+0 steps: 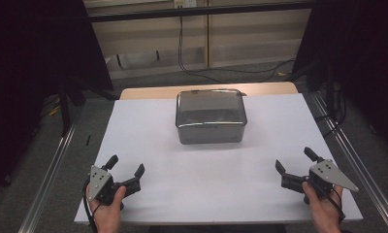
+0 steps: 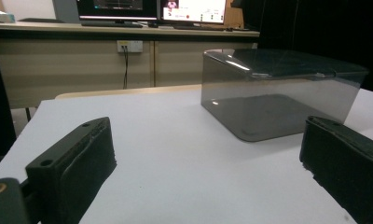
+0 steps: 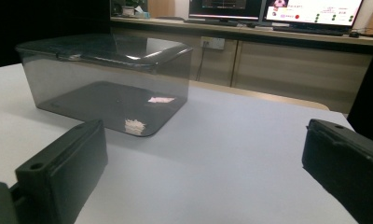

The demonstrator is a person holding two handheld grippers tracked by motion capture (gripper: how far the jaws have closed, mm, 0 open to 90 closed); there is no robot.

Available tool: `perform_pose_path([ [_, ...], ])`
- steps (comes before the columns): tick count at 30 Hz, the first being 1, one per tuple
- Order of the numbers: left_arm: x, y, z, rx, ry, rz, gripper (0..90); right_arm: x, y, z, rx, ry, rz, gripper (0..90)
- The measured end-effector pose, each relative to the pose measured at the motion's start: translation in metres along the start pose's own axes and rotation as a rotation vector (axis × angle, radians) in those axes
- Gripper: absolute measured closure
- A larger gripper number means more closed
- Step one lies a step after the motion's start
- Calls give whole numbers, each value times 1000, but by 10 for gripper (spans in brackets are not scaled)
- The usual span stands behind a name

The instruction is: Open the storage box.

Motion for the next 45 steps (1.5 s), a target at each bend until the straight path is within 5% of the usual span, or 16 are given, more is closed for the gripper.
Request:
perform_pose_path([
  [12,-5,3,5,26,-9,-4,30,5,5,3,9,22,-32,0],
  [23,-8,2,8,46,-21,17,47,26,17,3,34,21,-113,4],
  [45,-9,-1,6,41,-28,18,47,64,47,-11,25,-5,-180,0],
])
Point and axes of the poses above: each handheld gripper's, and its own axes: y roughly forward along the jaws, z roughly out of its underside, x roughly to its left, the point moved 9 cm from there along y, roughly forward along the jaws, and after that the axes turned 2 degrees about -x, right-handed, at the moved point
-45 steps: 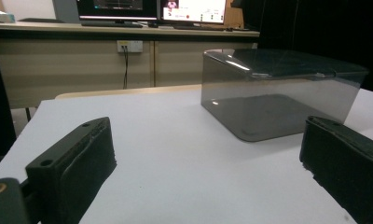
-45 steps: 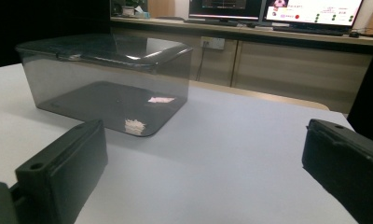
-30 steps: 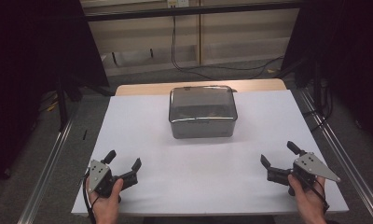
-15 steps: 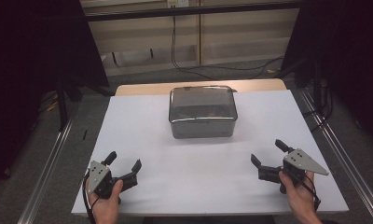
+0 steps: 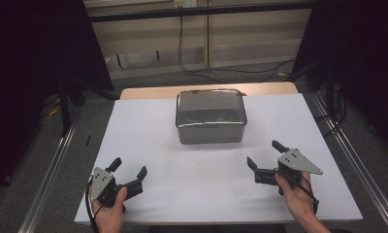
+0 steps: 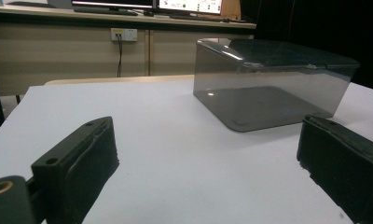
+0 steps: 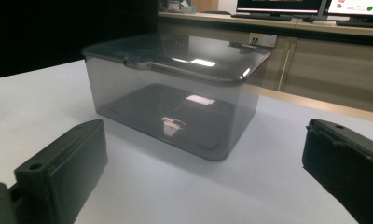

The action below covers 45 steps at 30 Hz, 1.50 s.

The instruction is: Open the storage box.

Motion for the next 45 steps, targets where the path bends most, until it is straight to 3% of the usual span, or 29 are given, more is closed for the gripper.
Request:
perform_pose_path([
  [11,-4,1,0,-4,2,23,47,25,19,-20,-29,26,-91,0],
  [16,-5,1,0,3,12,30,47,32,30,-25,-31,-24,-97,0],
  [26,-5,3,1,11,15,33,47,40,48,-29,-18,-25,-112,0],
  [32,-4,2,0,9,15,32,47,44,57,-35,-36,-41,-121,0],
  [36,-5,2,0,10,13,35,47,43,62,-30,-18,-87,-105,0],
  [38,-5,3,0,11,12,37,47,44,66,-31,-13,-157,-97,0],
  [45,-5,4,1,14,11,35,46,50,78,-40,-12,-227,-97,0],
])
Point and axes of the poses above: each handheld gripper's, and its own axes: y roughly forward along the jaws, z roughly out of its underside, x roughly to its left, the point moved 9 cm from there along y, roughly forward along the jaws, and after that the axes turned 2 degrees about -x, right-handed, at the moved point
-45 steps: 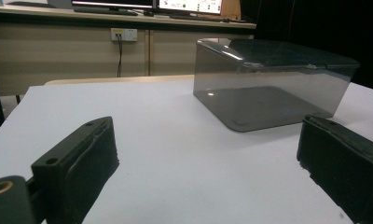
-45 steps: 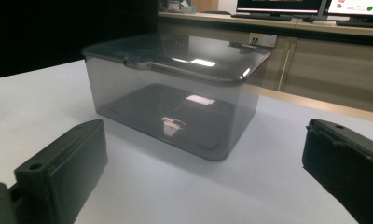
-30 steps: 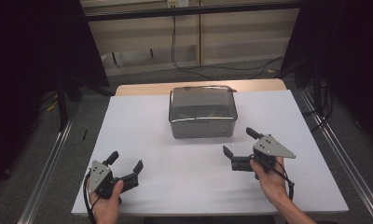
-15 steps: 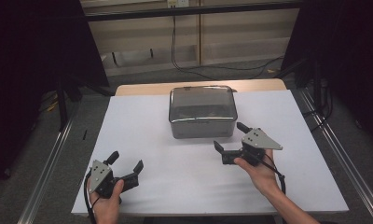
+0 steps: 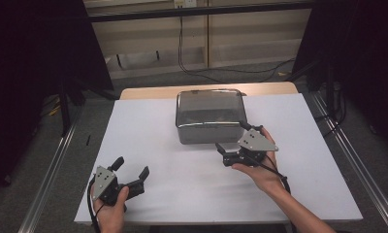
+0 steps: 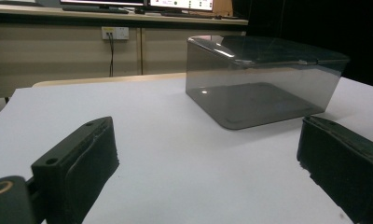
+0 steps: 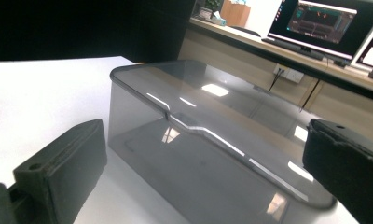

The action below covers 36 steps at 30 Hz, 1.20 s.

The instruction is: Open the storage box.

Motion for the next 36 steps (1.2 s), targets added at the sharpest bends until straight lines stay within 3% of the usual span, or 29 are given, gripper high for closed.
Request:
perform_pose_path([
  [1,0,0,0,-1,-1,-2,47,1,5,-1,6,-36,3,1],
  [5,0,0,0,3,0,1,47,2,11,-1,7,-84,13,18],
  [8,2,-1,0,3,-1,-4,46,3,16,-1,7,-170,28,46],
  [10,2,0,1,8,-2,-6,46,3,20,-2,9,-253,42,71],
  [16,2,1,2,14,0,-1,46,0,30,-1,25,-336,64,85],
  [17,2,1,2,15,2,-1,46,0,32,-2,30,-402,77,112],
  [18,2,1,1,14,3,0,46,0,32,-2,30,-402,77,112],
  [23,4,0,1,12,-2,-5,45,1,36,-2,52,-533,95,152],
  [30,6,1,3,20,-4,-11,45,4,41,7,92,-768,131,269],
  [34,7,1,3,26,5,-12,43,6,44,10,113,-807,127,327],
  [36,7,2,4,31,8,-14,42,8,46,10,120,-858,131,373],
])
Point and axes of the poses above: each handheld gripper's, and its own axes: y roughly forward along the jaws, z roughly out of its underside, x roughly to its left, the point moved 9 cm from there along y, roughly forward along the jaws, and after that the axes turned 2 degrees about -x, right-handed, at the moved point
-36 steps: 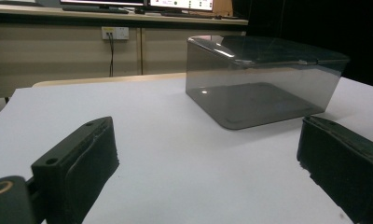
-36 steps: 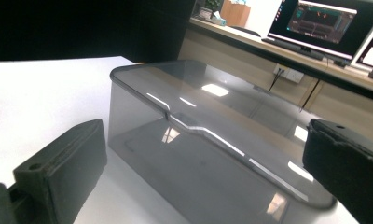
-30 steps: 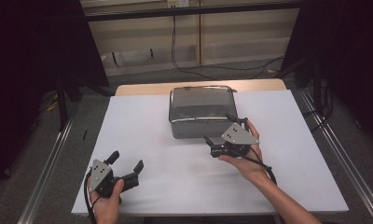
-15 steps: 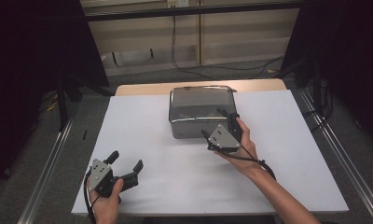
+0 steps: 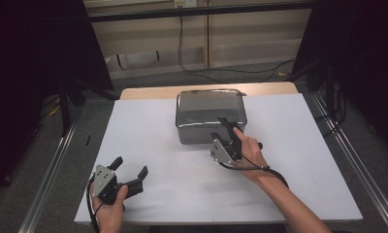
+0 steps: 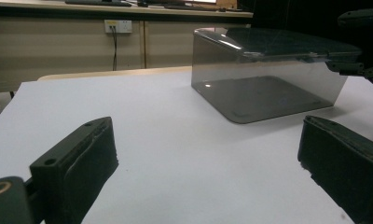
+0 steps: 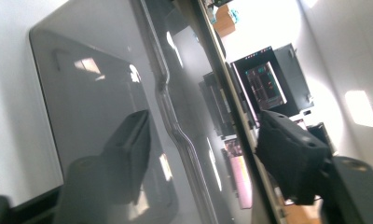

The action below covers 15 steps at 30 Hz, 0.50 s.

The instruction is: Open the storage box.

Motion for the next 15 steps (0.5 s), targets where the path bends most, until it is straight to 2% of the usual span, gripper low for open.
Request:
perform_pose_path([
  [6,0,-1,-1,-3,-5,1,41,7,4,-5,19,-118,-9,512],
  [15,-1,2,0,11,-5,15,41,12,7,-3,44,-151,-20,637],
])
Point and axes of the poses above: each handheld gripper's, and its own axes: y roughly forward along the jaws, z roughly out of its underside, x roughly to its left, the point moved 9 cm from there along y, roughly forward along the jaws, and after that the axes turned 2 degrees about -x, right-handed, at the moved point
